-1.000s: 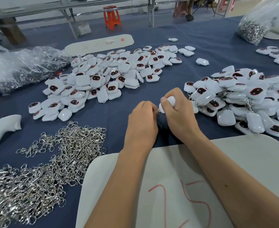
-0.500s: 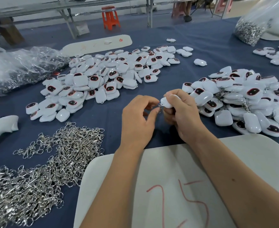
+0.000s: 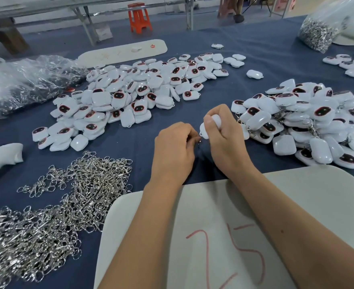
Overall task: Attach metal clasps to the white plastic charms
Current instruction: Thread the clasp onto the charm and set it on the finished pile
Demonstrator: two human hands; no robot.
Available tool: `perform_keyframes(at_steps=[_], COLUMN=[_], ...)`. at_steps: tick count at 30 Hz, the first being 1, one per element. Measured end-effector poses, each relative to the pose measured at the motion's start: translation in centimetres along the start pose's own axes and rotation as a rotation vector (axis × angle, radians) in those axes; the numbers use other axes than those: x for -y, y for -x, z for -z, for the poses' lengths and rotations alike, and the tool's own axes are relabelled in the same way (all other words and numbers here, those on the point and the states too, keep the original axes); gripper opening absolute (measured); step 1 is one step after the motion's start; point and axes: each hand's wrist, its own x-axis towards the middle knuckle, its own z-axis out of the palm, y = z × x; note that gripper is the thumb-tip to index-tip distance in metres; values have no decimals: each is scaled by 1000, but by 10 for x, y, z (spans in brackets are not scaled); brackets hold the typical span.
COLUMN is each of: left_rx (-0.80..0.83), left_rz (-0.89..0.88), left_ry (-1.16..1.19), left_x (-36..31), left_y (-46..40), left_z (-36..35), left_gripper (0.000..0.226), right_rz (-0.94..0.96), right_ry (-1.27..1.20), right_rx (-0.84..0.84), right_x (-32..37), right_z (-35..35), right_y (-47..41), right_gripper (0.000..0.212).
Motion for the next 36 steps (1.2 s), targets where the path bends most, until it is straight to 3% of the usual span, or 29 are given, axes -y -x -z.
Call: perform_keyframes(at_steps=[8, 13, 17, 20, 26, 32, 36], left_rx=[40, -99, -34, -6, 9, -272, -343], left_rz=[-31, 194, 444, 543, 616, 598, 447], left_ry=[-90, 435, 871, 1002, 1026, 987, 662], left_x=[-7, -13, -15, -14, -15, -11, -5], left_y=[-3, 0, -1, -2, -3, -3, -4], left_z=[1, -5, -7, -3, -3, -6, -6], left_gripper=[12, 12, 12, 14, 12, 15, 19], right_rz=[157, -253, -353, -373, -389, -355, -365], right_ry=[182, -534, -718, -710, -793, -825, -794], right_rx=[-49, 13, 91, 106, 152, 255, 224], right_x=[4, 1, 3, 3, 3, 0, -2], right_z=[-1, 5, 8, 7, 9, 8, 7], right_y=[4, -4, -7, -7, -7, -5, -6], right_gripper=[15, 15, 18, 16, 12, 19, 14])
